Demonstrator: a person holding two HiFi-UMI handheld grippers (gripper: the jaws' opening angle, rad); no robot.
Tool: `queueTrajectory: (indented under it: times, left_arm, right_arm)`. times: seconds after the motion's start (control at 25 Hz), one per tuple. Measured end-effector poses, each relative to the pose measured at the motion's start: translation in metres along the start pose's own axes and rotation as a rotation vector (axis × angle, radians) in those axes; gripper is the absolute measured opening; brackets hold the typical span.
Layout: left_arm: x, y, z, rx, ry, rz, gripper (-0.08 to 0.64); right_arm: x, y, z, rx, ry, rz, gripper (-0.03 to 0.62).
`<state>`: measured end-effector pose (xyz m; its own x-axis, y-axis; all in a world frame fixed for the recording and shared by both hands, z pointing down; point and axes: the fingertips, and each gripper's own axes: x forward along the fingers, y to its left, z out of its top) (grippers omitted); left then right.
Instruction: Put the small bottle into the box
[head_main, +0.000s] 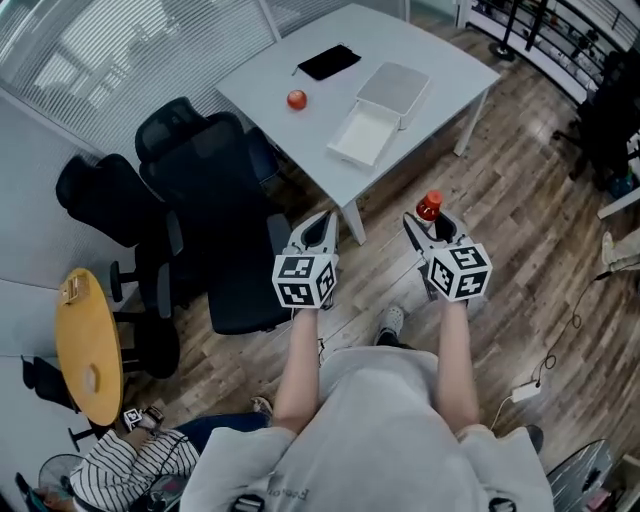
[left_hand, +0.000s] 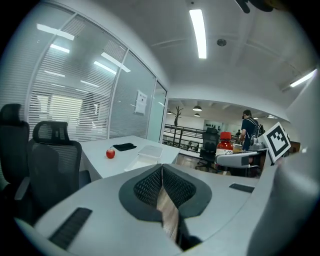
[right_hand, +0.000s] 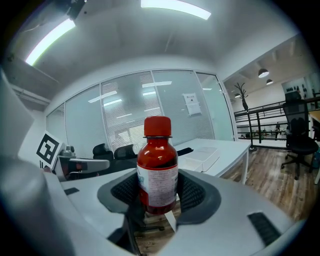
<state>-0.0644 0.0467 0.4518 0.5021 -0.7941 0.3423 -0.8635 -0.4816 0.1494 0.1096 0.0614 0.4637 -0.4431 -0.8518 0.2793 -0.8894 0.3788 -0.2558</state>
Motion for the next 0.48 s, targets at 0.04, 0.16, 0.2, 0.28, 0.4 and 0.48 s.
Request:
queueTrajectory:
  times: [0.04, 0.16, 0.2, 0.28, 0.4, 0.48]
  left_arm:
    - [0.005, 0.001, 0.000, -0.006, 0.004, 0.010, 0.029]
    - [0.012, 0.006, 0.002, -0.024, 0.017, 0.046, 0.029]
    - [0.013, 0.007, 0.003, -0.024, 0.018, 0.057, 0.029]
    - [0.014, 0.010, 0.003, -0.021, 0.024, 0.074, 0.029]
    - [0.013, 0.016, -0.007, -0.034, 0.042, 0.102, 0.029]
    - [0.012, 0.021, -0.014, -0.042, 0.058, 0.119, 0.029]
  right_arm:
    - [0.006, -0.005, 0.000, -0.006, 0.011, 0.011, 0.225]
    - [0.021, -0.015, 0.002, -0.015, 0.039, 0.041, 0.225]
    - [0.024, -0.017, 0.004, -0.010, 0.036, 0.049, 0.225]
    - [0.030, -0.021, 0.006, 0.001, 0.031, 0.061, 0.225]
    - [0.036, -0.023, -0.004, 0.015, 0.049, 0.078, 0.225]
    - [0.041, -0.024, -0.013, 0.025, 0.068, 0.087, 0.225]
